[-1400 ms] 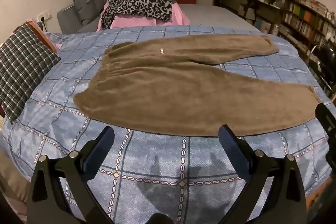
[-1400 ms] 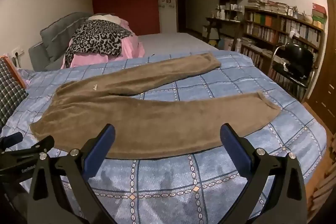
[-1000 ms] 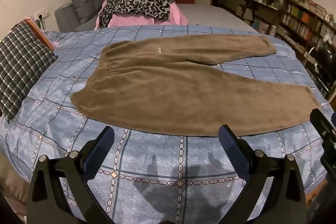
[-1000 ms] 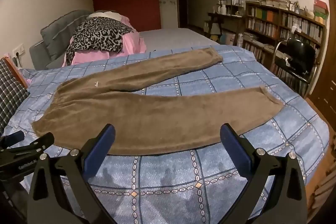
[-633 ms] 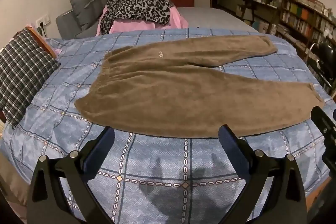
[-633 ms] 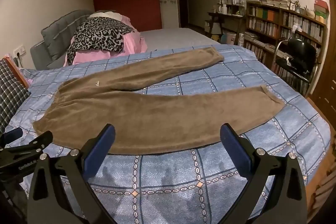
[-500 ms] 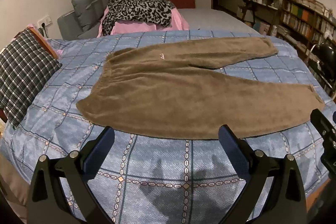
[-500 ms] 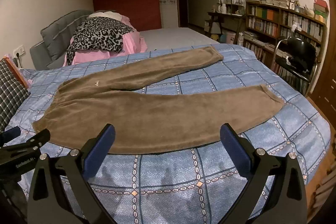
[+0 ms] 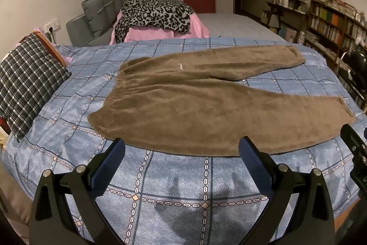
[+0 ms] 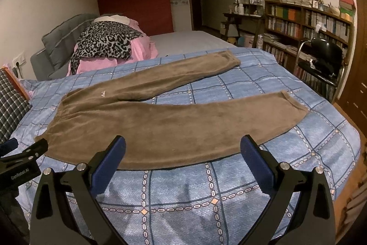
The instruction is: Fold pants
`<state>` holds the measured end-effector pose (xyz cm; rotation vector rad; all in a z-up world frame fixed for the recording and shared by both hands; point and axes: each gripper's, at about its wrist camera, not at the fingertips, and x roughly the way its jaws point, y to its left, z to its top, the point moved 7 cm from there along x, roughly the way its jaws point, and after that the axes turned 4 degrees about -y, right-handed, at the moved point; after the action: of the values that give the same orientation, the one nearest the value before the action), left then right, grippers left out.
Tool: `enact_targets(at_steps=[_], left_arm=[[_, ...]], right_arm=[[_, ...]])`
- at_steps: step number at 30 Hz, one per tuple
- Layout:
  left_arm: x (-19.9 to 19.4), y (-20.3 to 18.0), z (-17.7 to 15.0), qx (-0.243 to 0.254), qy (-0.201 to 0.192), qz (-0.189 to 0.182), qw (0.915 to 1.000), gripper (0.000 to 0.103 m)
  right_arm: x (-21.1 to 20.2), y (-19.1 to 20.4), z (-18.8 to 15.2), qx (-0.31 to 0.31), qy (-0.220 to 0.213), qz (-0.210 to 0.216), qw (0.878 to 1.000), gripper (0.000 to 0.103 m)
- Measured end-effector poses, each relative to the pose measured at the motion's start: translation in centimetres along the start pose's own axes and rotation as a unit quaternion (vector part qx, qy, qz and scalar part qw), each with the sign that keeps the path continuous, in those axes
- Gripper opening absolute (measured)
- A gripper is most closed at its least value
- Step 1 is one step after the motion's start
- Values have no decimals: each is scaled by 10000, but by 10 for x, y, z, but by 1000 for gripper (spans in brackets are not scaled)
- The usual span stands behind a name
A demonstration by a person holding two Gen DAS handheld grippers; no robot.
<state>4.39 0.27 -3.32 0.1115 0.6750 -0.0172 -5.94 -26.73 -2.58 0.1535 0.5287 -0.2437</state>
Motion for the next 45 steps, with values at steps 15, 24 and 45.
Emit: enact_targets(at_steps=[15, 24, 45], left_arm=[[-2, 0, 1, 36, -7, 20, 10000, 98], [0, -1, 0, 41, 24, 29, 10000, 98], [35, 10, 14, 93, 116, 283, 9995, 98]], right_arm=[[1, -10, 0, 121, 59, -63, 9999, 101], [5, -15, -2, 151, 84, -77, 9998, 101], [33, -21, 3, 77, 208, -206, 9995, 101]])
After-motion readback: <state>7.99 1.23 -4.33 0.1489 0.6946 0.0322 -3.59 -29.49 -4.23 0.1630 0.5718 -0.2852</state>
